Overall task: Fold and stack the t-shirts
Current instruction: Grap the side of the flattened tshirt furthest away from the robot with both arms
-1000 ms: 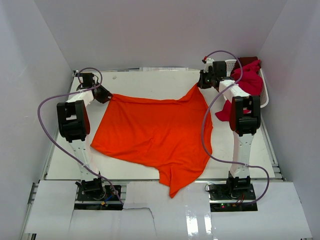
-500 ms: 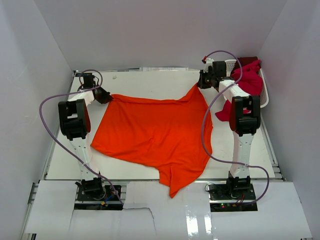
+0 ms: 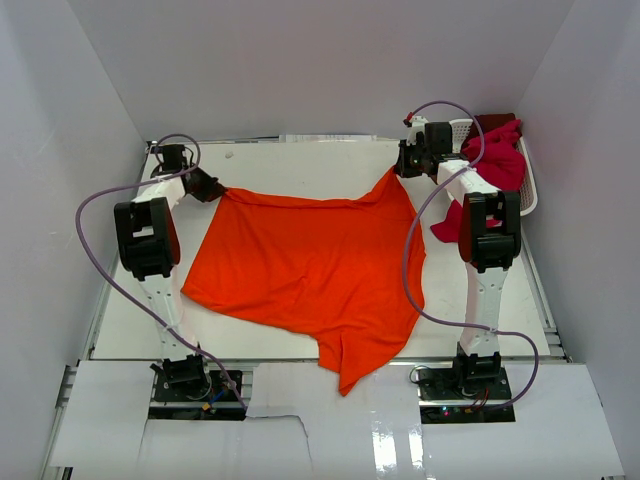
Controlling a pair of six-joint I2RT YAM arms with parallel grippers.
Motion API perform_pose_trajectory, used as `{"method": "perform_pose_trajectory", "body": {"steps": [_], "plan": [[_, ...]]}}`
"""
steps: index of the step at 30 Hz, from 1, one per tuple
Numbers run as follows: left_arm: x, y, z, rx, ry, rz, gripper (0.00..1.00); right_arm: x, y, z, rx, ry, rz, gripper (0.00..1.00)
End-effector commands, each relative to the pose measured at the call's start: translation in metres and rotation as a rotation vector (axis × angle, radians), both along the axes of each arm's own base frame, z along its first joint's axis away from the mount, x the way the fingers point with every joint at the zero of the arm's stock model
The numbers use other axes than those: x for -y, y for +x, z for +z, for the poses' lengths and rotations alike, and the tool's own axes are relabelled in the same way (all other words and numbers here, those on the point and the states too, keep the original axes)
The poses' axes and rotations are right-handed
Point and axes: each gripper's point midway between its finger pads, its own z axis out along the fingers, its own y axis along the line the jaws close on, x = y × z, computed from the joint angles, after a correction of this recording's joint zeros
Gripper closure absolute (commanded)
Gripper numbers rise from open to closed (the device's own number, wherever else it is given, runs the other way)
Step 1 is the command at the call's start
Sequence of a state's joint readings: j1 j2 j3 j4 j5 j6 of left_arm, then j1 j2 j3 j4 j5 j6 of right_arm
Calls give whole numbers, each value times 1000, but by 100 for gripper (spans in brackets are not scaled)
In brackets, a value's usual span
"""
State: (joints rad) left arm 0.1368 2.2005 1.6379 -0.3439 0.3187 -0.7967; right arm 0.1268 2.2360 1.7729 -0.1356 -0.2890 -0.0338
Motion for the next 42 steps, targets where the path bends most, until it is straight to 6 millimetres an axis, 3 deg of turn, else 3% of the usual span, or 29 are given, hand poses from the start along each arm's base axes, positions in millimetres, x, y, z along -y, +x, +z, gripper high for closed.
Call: {"method": "perform_pose_trajectory", "body": {"steps": [1,16,19,24,33,42], "plan": [[-7,3,17,21,-53,21,75,-4,5,8,25,-5,6,92],[2,25,12,69,-290,66,78,-7,3,5,20,-10,12,92],[-2,23,15,59,-245,54,77,-7,3,7,24,-12,11,92],[-23,20,21,60,-138,82,57,-7,3,6,24,-8,15,92],[-41,11,26,68,-69,72,55,-10,3,9,27,-7,17,92],[-41,4,25,55,-43,48,55,-10,5,10,28,-7,14,92]]}}
